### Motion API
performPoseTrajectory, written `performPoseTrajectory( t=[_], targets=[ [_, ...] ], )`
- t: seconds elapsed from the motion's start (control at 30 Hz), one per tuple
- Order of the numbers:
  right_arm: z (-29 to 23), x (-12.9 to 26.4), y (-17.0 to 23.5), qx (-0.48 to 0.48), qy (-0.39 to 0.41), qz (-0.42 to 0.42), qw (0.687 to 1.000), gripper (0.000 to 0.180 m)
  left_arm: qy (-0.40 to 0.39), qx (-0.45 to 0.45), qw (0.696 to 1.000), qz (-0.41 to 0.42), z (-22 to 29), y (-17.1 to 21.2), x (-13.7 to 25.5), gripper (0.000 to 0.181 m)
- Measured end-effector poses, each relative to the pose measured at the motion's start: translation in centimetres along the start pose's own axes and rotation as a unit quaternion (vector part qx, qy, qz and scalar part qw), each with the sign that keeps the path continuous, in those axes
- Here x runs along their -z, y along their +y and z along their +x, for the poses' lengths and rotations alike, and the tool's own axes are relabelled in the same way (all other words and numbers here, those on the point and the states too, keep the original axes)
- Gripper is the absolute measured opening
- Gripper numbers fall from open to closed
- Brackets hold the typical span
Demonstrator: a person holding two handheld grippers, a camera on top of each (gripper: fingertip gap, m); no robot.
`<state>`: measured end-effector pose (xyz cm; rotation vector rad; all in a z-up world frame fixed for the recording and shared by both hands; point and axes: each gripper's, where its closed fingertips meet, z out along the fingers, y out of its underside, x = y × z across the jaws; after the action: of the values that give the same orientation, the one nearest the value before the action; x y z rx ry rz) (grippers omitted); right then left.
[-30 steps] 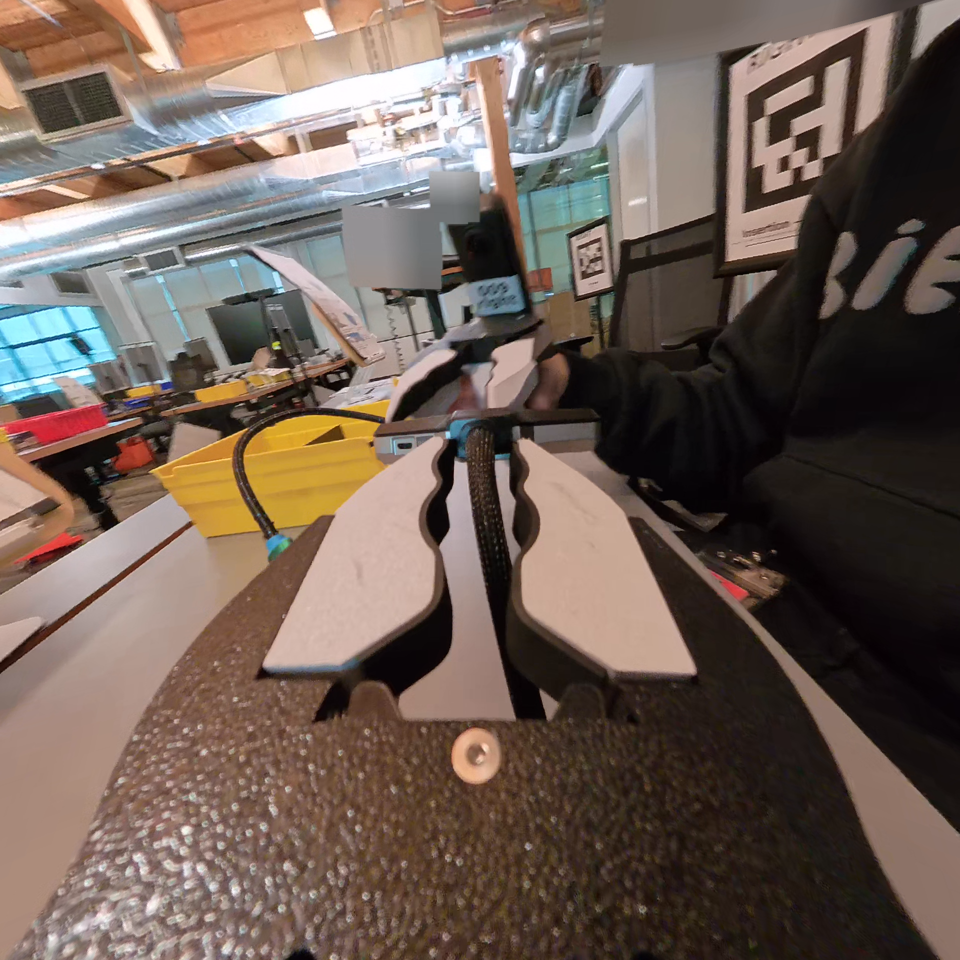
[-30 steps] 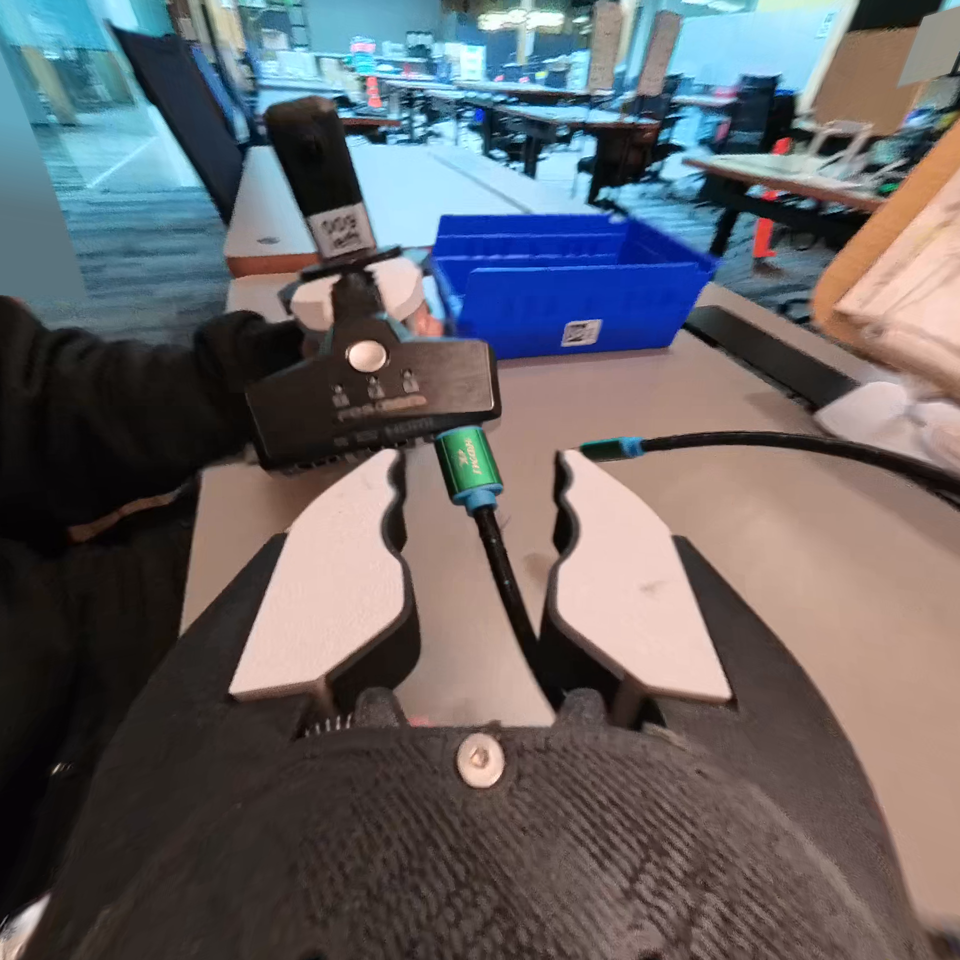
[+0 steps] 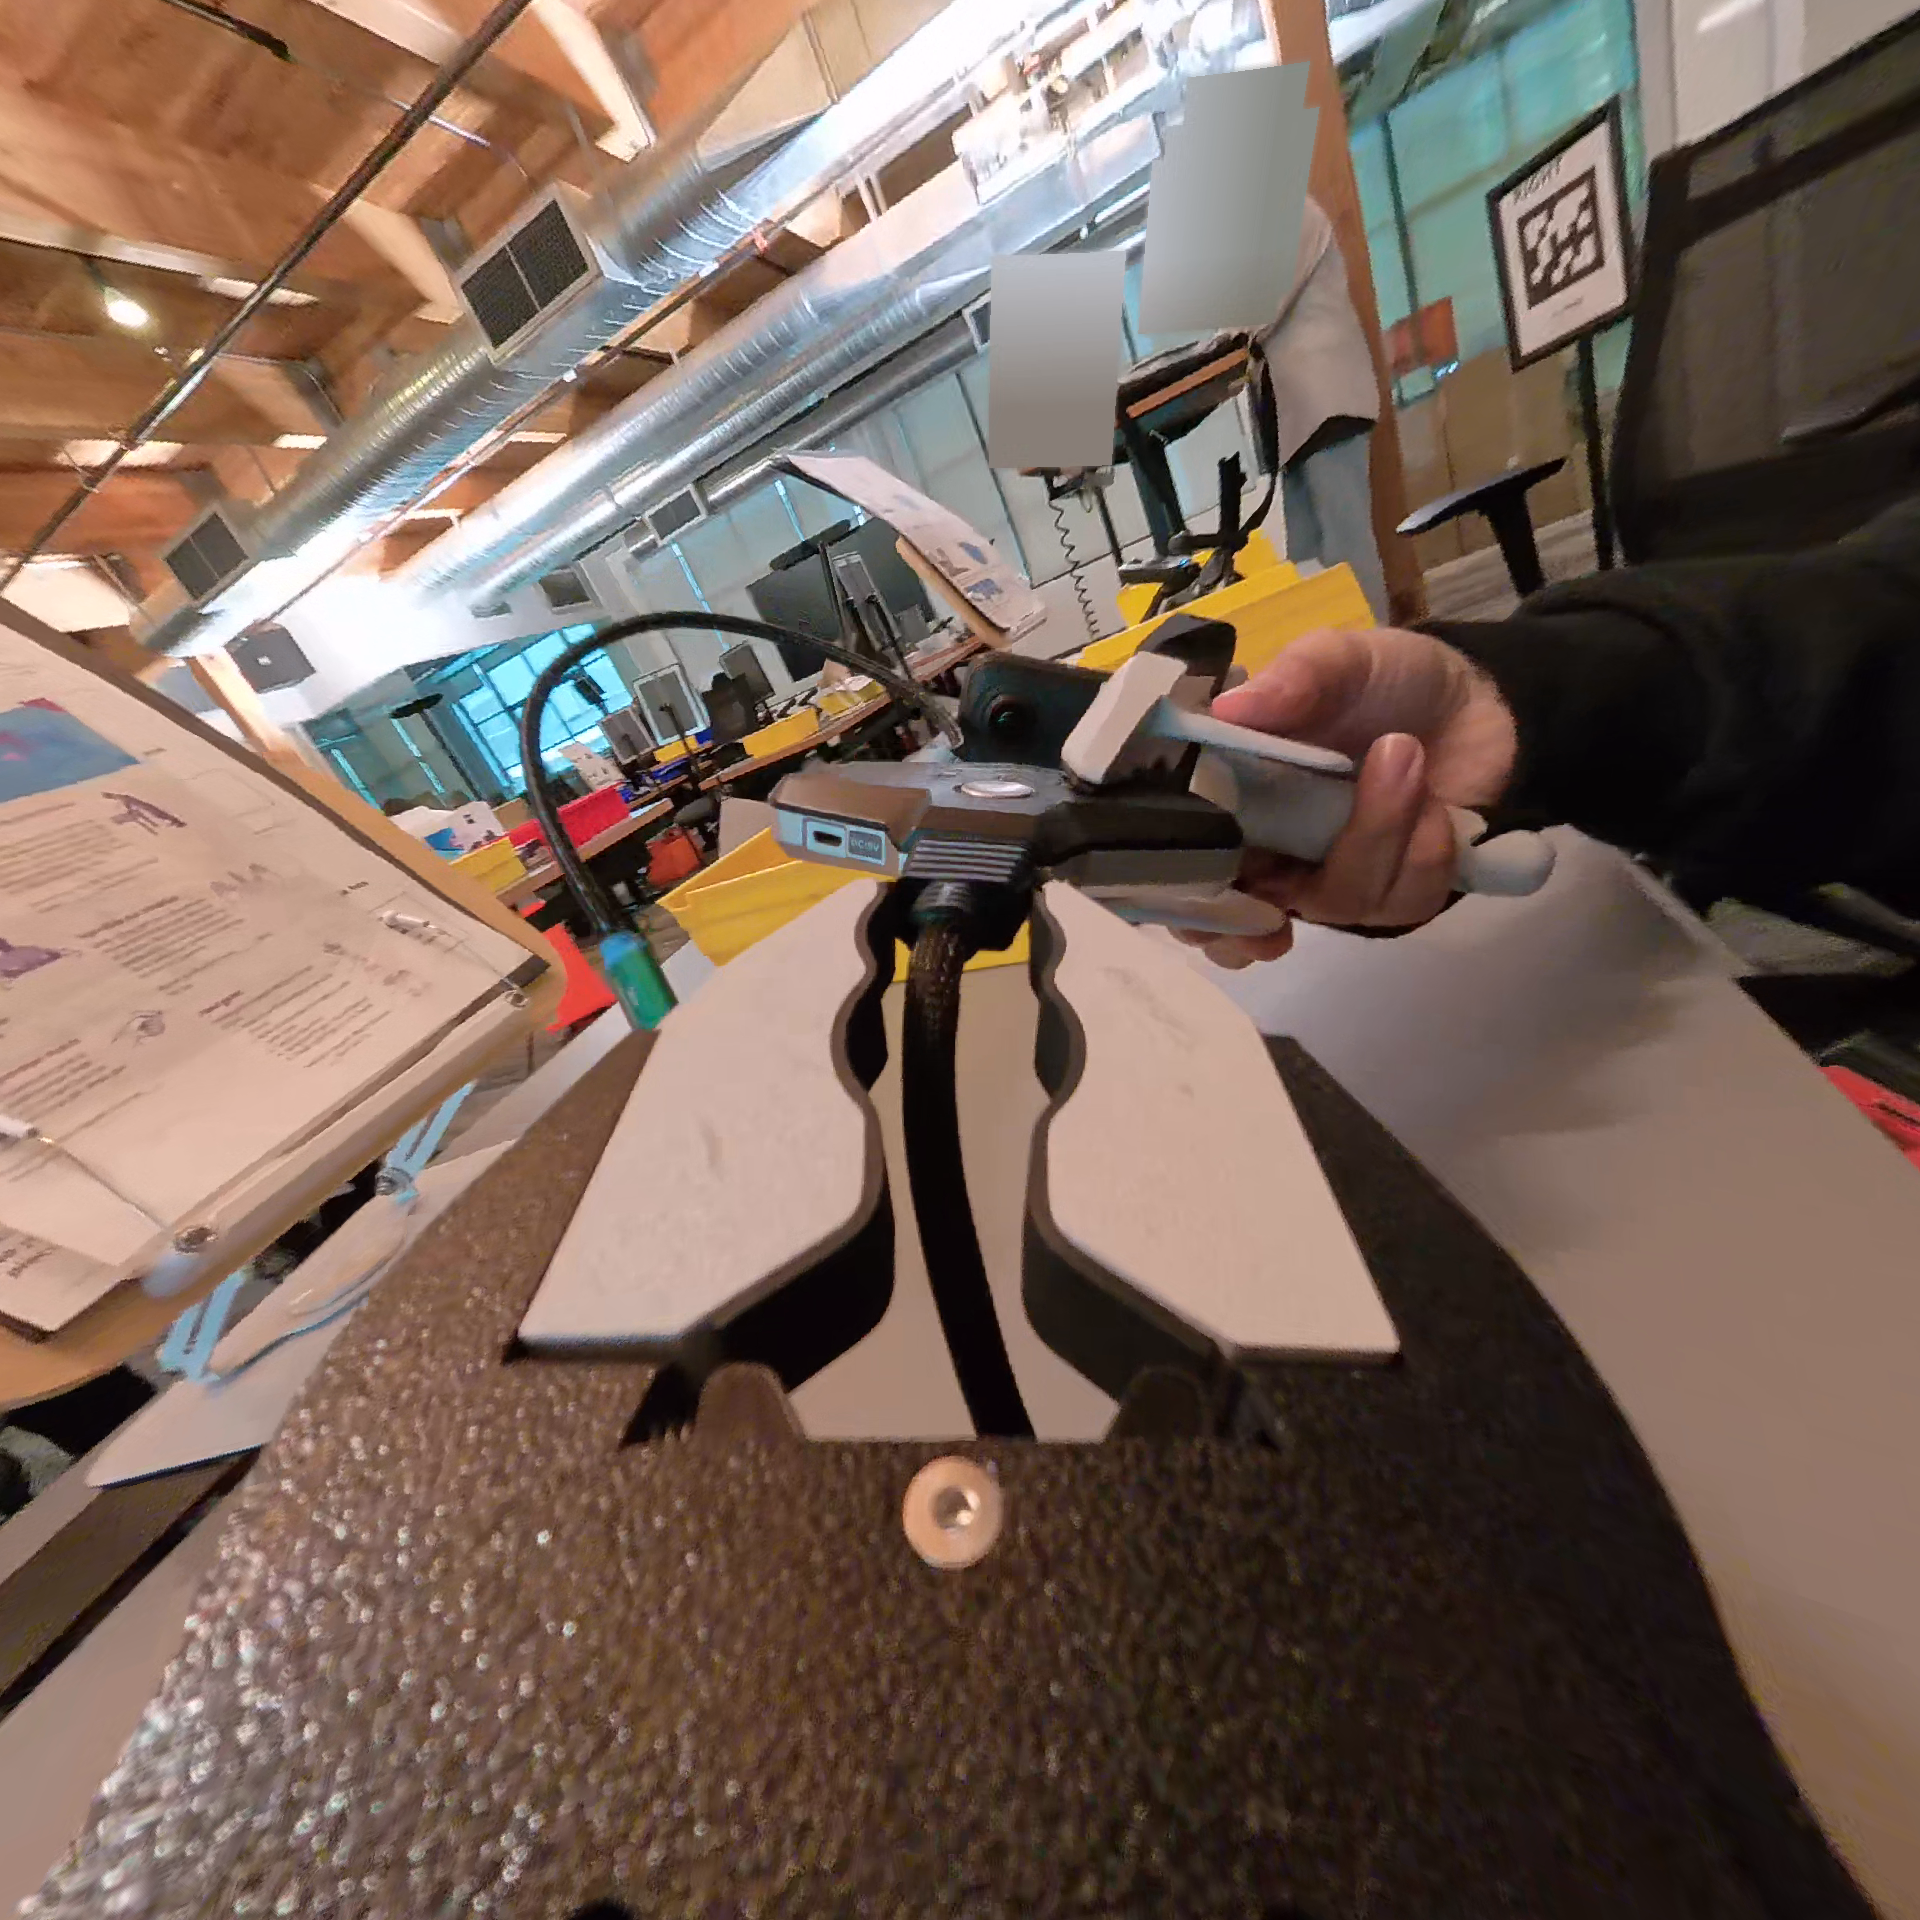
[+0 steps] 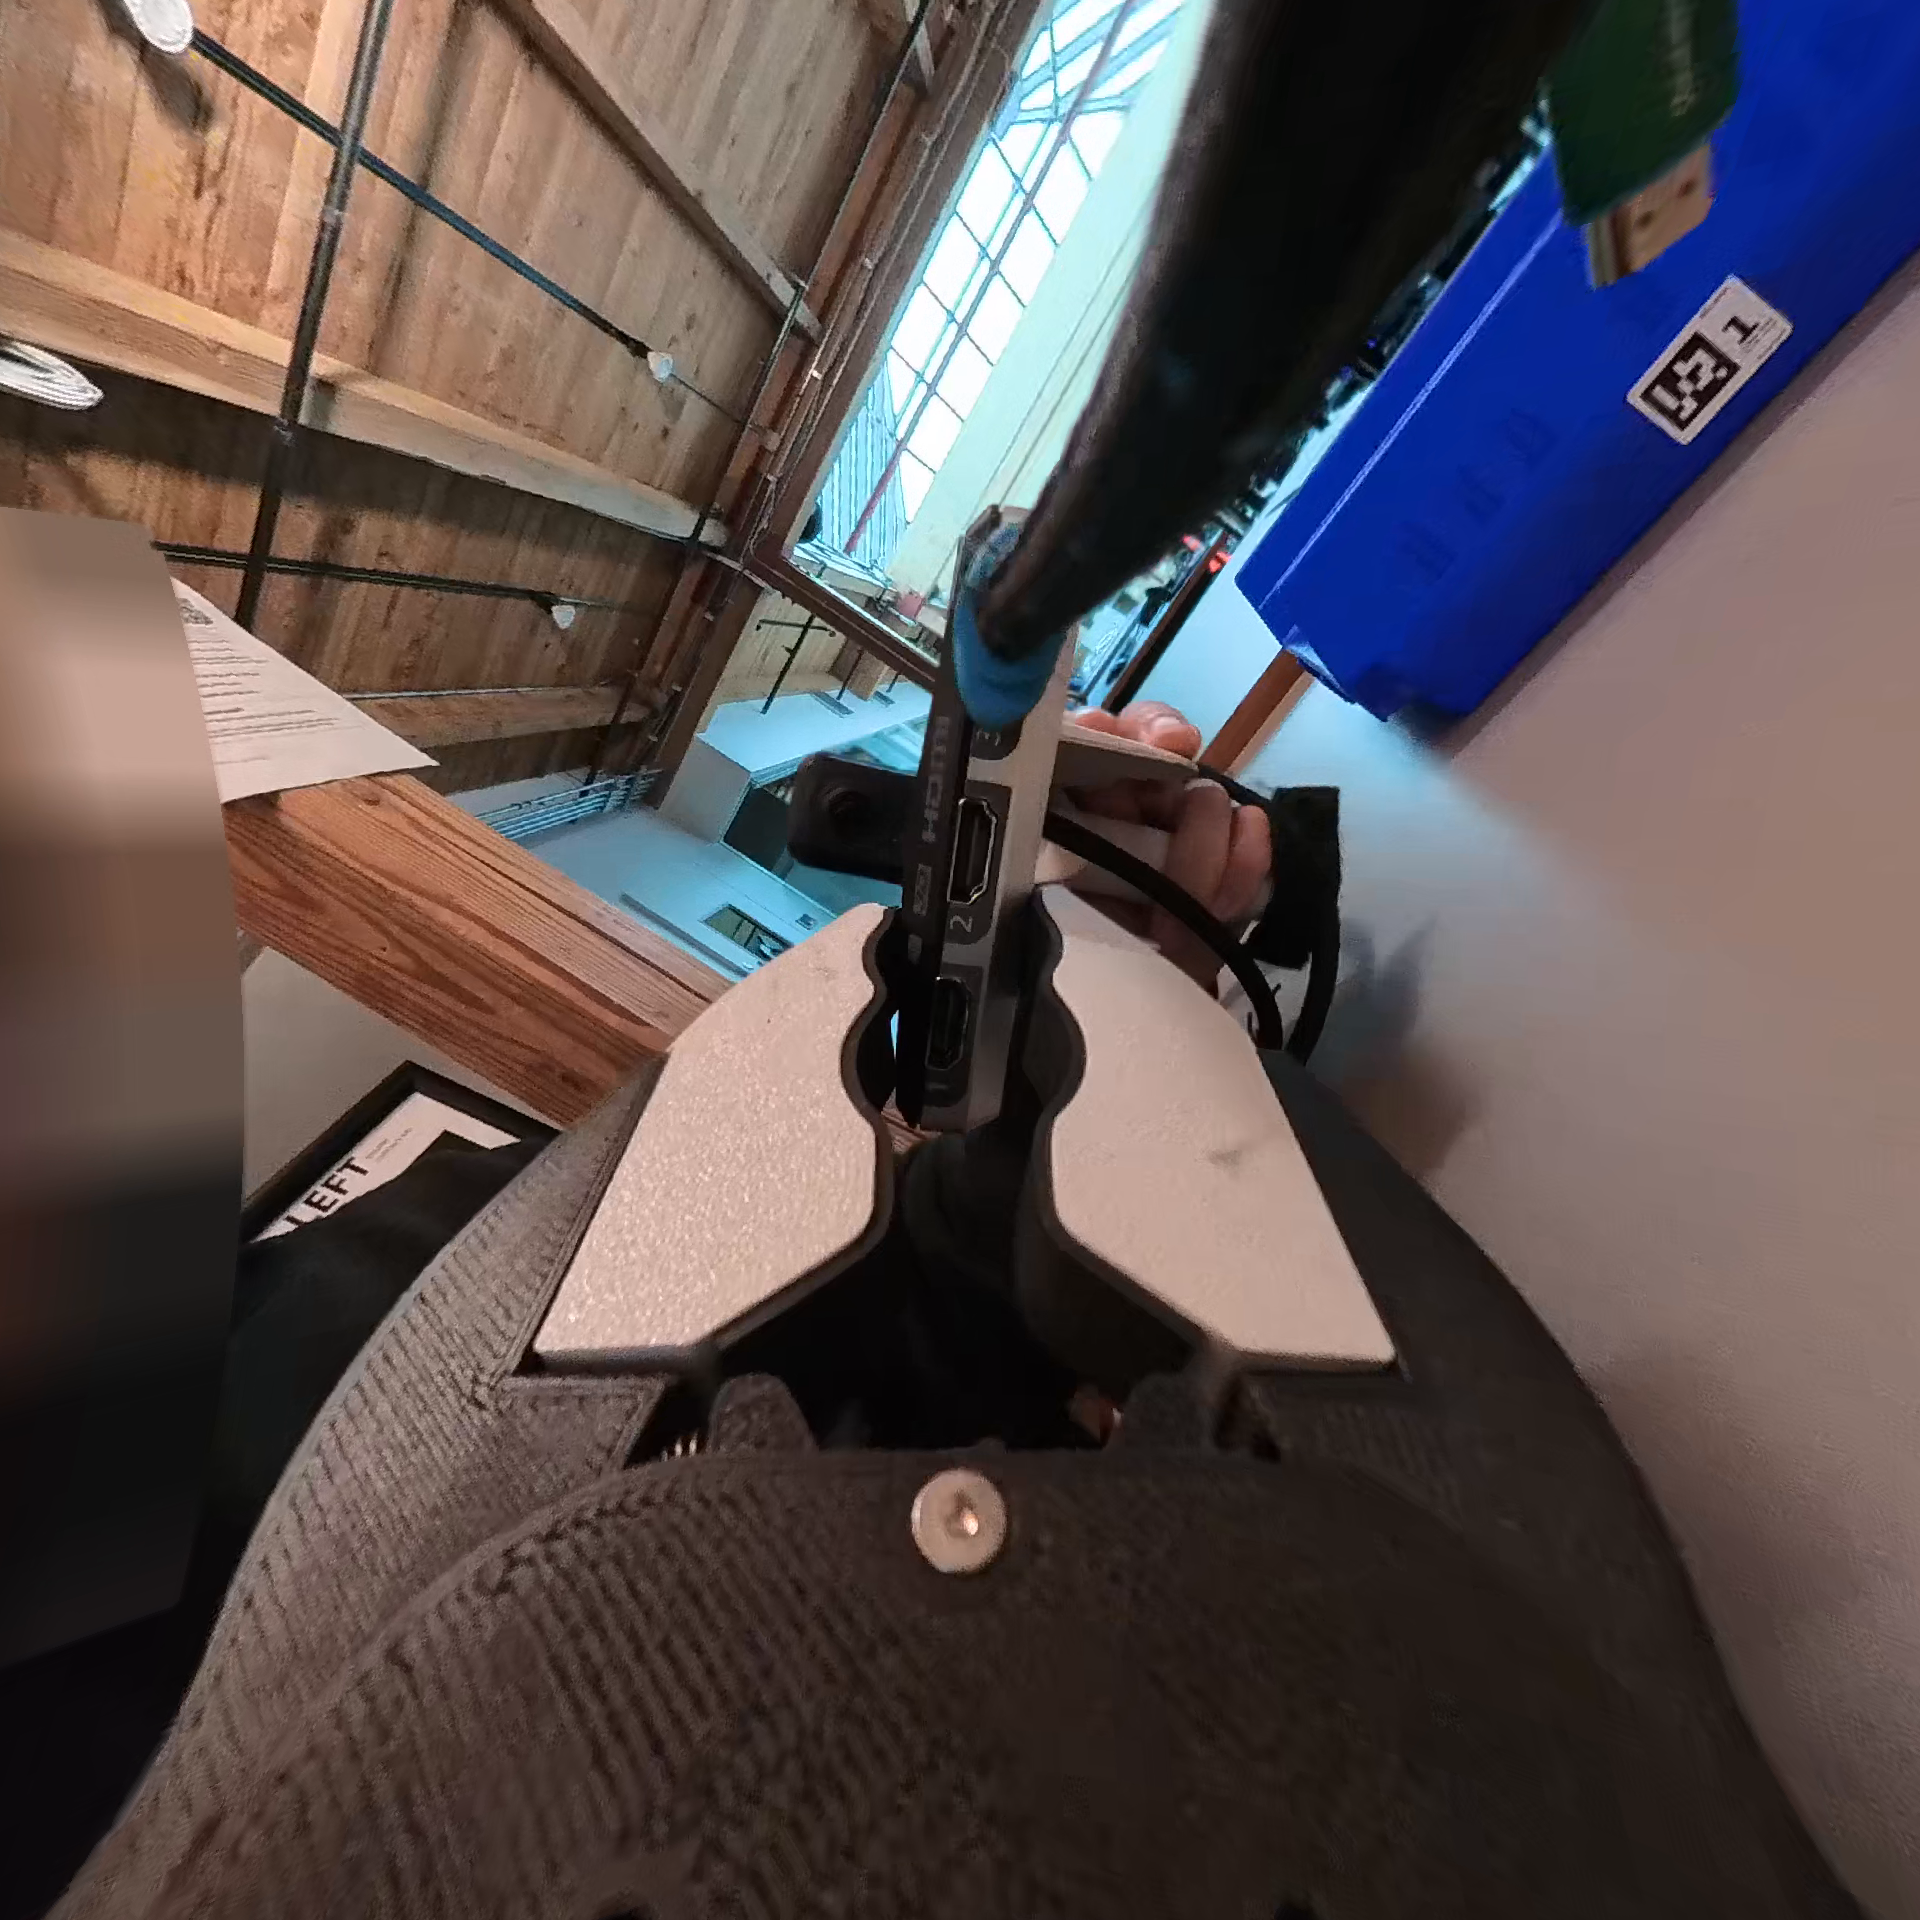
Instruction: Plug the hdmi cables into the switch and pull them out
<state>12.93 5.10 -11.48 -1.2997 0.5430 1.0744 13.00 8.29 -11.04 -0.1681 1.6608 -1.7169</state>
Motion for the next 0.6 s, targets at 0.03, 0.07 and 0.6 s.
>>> performPoseTrajectory(
  t=[0.03,0.07,0.6],
  targets=[
    [0.1,0.1,0.0,-0.003,0.002,0.0,1.0,0.022,-0.005,-0.01,1.0,-0.006,0.0,0.1,-0.1,0.024],
    [0.1,0.1,0.0,-0.003,0.0,-0.002,1.0,0.022,-0.005,-0.016,1.0,-0.008,0.1,0.1,-0.2,0.024],
    [-0.9,0.6,-1.5,0.136,0.039,0.008,0.99,0.041,-0.009,0.206,0.978,0.022,-1.1,0.5,-1.3,0.022]
  ],
)
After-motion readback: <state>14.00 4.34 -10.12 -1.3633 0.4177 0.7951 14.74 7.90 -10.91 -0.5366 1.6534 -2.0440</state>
